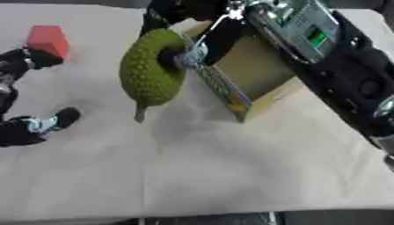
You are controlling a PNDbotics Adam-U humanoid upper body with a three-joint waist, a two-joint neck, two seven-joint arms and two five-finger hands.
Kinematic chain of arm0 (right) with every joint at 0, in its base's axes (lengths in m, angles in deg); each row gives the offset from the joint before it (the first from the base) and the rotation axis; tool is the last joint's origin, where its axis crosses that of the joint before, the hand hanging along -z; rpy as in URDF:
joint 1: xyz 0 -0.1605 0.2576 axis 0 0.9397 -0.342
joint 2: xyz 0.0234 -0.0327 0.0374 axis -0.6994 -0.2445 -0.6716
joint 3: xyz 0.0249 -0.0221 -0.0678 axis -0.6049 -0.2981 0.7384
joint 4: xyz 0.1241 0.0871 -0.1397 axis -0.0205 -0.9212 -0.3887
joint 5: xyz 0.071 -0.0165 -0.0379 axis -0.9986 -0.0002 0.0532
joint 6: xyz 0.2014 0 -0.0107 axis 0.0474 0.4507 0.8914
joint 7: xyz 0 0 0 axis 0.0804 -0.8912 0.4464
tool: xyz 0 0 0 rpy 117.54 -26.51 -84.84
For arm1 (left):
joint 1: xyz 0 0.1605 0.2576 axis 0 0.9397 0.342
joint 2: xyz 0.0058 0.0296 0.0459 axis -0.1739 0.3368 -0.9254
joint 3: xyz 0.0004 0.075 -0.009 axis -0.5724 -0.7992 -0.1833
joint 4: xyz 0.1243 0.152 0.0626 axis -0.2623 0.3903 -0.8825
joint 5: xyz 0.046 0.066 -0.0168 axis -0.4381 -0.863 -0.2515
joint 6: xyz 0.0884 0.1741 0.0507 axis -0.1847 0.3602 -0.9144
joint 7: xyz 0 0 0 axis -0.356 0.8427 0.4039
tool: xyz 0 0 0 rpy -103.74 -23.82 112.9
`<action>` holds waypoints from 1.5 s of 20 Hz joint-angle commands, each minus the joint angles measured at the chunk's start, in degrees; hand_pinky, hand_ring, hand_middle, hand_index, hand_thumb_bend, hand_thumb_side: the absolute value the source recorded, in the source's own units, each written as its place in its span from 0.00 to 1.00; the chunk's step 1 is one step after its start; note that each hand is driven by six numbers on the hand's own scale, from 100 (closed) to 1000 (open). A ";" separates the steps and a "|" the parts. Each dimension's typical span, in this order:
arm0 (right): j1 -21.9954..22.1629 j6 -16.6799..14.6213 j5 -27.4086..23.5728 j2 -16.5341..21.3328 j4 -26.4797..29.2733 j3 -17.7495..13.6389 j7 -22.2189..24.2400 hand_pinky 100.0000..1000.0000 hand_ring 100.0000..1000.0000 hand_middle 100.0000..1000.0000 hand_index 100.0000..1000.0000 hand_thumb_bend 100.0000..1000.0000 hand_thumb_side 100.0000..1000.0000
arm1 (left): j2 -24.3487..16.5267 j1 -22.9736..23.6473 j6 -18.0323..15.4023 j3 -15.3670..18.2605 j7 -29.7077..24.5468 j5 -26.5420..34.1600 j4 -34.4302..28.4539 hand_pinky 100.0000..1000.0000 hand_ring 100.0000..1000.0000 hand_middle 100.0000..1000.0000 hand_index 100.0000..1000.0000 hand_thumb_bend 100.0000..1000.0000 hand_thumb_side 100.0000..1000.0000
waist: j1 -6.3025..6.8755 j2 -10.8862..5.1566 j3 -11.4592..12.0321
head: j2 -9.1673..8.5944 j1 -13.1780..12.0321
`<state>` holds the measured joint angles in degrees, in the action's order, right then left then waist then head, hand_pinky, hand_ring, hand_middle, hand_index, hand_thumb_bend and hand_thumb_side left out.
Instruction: Pick up the objects with one hand, pass them to the other hand, and then place them into the box on the other side of the table.
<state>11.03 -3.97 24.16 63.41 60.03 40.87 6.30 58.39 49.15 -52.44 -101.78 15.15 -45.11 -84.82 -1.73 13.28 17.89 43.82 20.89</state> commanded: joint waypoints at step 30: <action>20.43 -2.39 -10.60 11.73 -5.76 -21.24 -14.68 0.81 0.83 0.54 0.59 0.00 0.00 | -15.25 10.16 8.85 20.62 20.71 23.75 -10.03 0.57 0.55 0.54 0.64 0.24 0.74 | 0.01 1.47 0.88 | -5.85 11.31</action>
<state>32.02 -6.06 12.90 73.16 54.47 20.80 -8.18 44.58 60.00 -43.55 -82.00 35.55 -21.72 -93.64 -1.56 14.62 18.78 39.08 31.76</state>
